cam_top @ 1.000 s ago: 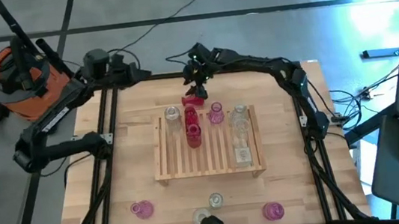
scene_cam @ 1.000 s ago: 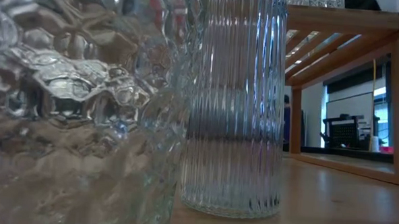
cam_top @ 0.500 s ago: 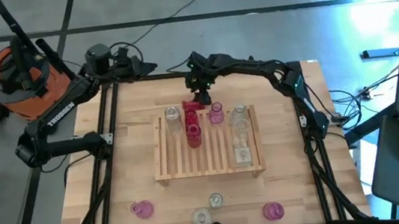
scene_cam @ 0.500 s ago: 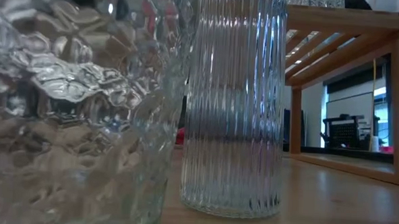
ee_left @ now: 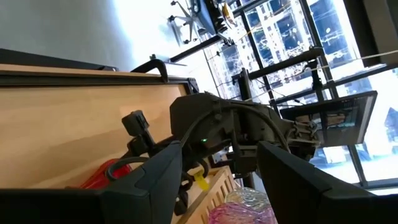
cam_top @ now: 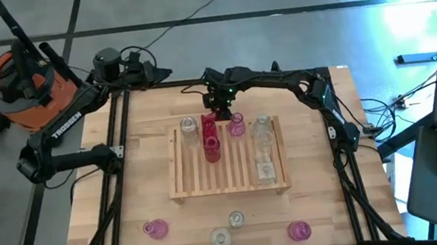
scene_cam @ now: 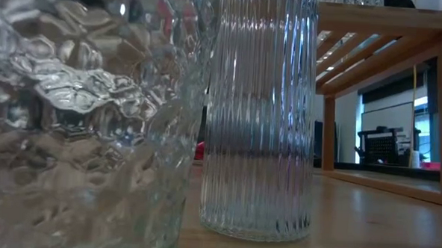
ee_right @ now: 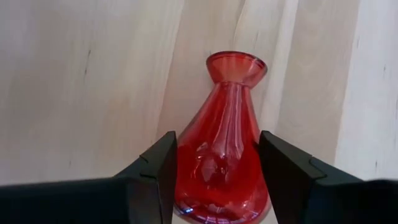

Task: Sort vases onto shelf
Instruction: Put the red vase on the shelf aligned with the other red vase

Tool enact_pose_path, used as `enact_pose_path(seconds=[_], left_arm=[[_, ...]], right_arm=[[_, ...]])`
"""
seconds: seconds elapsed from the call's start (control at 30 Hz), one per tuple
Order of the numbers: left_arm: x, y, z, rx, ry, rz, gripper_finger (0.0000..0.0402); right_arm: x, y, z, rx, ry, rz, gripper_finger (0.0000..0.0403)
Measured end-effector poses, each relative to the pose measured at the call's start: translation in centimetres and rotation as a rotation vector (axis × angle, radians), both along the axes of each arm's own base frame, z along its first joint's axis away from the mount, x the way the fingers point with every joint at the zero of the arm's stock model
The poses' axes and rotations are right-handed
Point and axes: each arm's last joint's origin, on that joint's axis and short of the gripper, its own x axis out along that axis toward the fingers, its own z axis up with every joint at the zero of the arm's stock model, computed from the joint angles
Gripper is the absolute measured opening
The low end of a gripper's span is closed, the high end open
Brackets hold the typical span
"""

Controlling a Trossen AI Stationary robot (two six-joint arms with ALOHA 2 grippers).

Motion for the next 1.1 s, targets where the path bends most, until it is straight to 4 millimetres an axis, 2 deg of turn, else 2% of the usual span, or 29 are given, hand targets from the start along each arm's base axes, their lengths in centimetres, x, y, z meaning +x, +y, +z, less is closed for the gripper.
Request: enact_pose_path(seconds=[0.3, 0.57, 0.73, 1.1], left_arm=[[0.0, 0.0, 0.0, 0.0, -0.001, -0.004, 0.0201], [0.0, 0.0, 0.0, 0.0, -0.001, -0.004, 0.0201], [0.0, 0.0, 0.0, 0.0, -0.001, -0.004, 0.0201], [0.0, 0.0, 0.0, 0.0, 0.0, -0.004, 0.0201]], right_arm=[[-1.8, -2.2, -0.2, 0.003, 0.079, -0.023, 0.0175], [-4.1, -3.6, -0.6, 0.027, 0.221, -0.037, 0.0175], [-4.8, -3.4, -0.7, 0.025, 0.296, -0.004, 0.0175], [-4.9, -3.3, -1.1, 0.006, 0.304, 0.009, 0.0175]])
